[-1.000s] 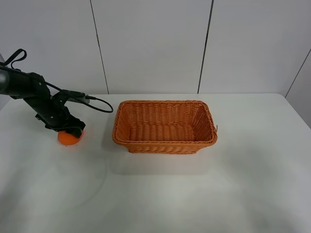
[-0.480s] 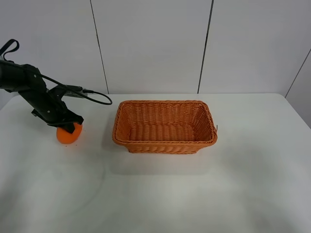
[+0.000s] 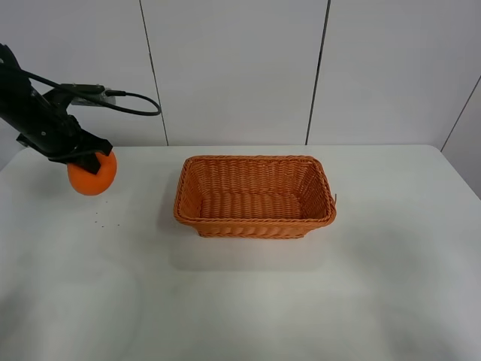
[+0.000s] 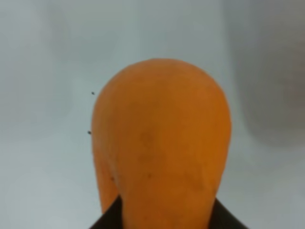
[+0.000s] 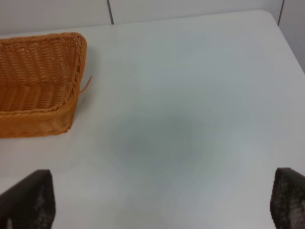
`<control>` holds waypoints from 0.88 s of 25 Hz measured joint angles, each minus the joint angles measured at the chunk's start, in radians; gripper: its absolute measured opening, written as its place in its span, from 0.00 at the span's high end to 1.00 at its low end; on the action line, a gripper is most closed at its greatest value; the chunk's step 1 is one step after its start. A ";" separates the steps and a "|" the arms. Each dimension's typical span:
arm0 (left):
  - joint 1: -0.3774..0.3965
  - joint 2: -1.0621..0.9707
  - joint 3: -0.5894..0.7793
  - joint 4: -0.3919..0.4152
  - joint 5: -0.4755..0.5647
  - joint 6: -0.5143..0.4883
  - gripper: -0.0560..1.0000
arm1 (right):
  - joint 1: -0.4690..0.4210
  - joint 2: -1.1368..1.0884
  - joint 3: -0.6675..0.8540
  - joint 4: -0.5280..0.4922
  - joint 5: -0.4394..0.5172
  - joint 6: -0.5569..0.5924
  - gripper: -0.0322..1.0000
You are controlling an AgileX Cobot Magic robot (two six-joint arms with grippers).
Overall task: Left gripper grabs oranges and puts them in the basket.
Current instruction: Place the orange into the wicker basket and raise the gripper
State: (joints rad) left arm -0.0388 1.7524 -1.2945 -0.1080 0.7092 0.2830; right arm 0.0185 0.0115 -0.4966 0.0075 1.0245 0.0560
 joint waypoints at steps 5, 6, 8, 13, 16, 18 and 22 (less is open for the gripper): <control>-0.102 -0.054 -0.004 -0.019 0.031 0.000 0.72 | 0.000 0.000 0.000 0.000 0.000 0.000 0.30; -0.134 -0.054 -0.012 -0.022 0.032 0.000 0.72 | 0.000 0.000 0.000 0.000 0.000 0.000 0.30; -0.194 -0.053 -0.027 -0.026 0.020 -0.003 0.72 | 0.000 0.000 0.000 0.000 0.000 0.000 0.30; -0.325 -0.008 -0.114 -0.032 -0.042 -0.074 0.72 | 0.000 0.000 0.000 0.000 0.000 0.000 0.30; -0.383 0.064 -0.202 -0.033 -0.041 -0.096 0.72 | 0.000 0.000 0.000 0.000 0.000 0.000 0.30; -0.417 0.124 -0.267 -0.033 -0.032 -0.101 0.72 | 0.000 0.000 0.000 0.000 0.000 0.000 0.30; -0.485 0.238 -0.381 -0.033 -0.017 -0.122 0.72 | 0.000 0.000 0.000 0.000 0.000 0.000 0.30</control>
State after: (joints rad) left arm -0.5234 1.9900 -1.6751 -0.1411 0.6919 0.1605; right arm 0.0185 0.0115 -0.4966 0.0075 1.0245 0.0560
